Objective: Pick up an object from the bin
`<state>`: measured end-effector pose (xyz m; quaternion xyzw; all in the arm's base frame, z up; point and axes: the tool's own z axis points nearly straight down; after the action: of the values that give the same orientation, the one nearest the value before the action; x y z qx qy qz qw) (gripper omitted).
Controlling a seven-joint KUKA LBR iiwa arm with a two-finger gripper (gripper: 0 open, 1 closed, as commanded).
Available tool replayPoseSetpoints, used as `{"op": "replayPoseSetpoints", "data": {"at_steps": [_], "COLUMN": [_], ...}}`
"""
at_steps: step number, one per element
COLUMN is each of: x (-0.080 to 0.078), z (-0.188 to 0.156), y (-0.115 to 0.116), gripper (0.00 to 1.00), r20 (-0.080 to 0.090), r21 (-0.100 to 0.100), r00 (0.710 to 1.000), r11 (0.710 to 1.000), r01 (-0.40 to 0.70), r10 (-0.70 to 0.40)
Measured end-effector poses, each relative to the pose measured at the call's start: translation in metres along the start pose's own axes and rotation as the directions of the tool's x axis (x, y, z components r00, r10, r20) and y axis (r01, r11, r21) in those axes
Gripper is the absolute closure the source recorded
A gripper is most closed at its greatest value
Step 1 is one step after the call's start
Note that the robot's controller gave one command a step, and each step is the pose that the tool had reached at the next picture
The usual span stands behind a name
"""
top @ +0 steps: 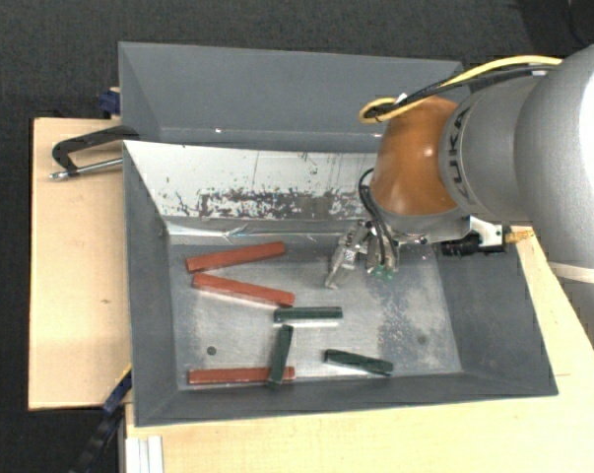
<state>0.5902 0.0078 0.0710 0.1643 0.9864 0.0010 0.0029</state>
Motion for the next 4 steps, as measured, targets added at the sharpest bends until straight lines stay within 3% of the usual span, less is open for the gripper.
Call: {"op": "replayPoseSetpoints", "data": {"at_steps": [1, 2, 3, 4], "x": [0.000, 0.000, 0.023, 0.073], "z": [0.000, 0.000, -0.003, -0.001], "y": [0.000, 0.000, 0.035, 0.048], "gripper": [0.00, 0.00, 0.00, 0.00], "r20": [0.000, 0.000, -0.004, -0.005], "r21": [0.001, 0.001, 0.002, 0.002], "r00": [1.000, 1.000, 0.997, 0.994], "r11": [1.000, 1.000, 0.997, 0.994], "r01": [0.000, 0.000, -0.074, -0.106], "r10": [0.000, 0.000, 0.074, 0.106]}}
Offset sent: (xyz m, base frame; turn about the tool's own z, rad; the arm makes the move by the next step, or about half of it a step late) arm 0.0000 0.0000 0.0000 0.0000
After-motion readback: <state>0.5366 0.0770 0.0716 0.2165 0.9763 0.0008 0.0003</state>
